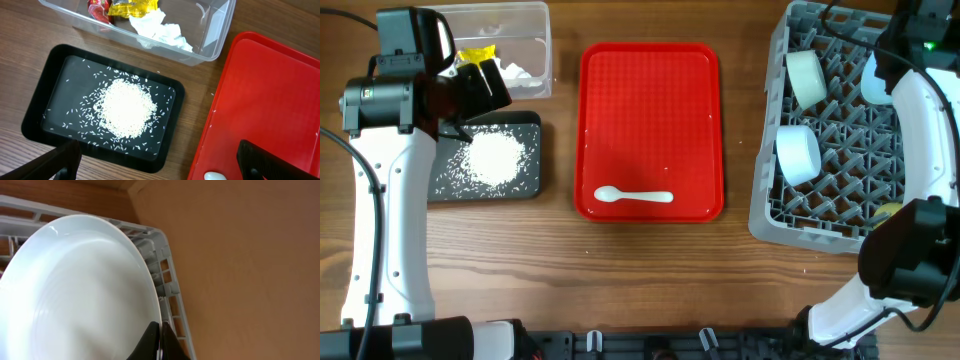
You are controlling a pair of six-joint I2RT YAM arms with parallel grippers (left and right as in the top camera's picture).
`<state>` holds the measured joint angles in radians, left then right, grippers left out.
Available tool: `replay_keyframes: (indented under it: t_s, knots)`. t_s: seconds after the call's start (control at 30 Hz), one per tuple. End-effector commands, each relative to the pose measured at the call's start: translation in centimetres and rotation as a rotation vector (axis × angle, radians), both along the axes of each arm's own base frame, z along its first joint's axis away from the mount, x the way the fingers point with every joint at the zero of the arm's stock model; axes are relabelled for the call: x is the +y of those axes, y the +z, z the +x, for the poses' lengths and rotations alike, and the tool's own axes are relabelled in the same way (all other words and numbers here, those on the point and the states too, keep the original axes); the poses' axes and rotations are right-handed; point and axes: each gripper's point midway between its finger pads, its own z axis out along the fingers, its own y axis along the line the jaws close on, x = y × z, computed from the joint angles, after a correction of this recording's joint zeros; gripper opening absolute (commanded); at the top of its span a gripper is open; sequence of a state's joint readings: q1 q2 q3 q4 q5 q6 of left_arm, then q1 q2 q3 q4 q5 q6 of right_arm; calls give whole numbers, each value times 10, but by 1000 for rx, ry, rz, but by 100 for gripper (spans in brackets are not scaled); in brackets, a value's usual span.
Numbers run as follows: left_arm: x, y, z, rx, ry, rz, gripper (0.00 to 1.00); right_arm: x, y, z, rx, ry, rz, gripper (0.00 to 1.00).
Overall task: Sort waste into correct bins and load items into the dishwasher rack
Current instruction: 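Carry the light blue plate to the rack and stand it upright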
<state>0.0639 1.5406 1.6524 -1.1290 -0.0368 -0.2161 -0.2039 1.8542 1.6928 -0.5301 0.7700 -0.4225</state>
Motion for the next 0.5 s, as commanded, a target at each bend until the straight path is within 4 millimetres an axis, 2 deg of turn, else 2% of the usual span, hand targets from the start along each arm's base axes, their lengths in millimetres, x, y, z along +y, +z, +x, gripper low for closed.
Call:
replay_keyframes:
  t_s: [0.0,0.2,0.47]
  knots:
    - [2,2,-1,-6,14,4,100,-1,-15,8,42,17,0,4]
    - [2,2,0,-6,14,4,100,-3,-14,7,60,24,-14,4]
    - [2,2,-1,-6,14,4,100,-19,-8,-3,30,-54,-34,4]
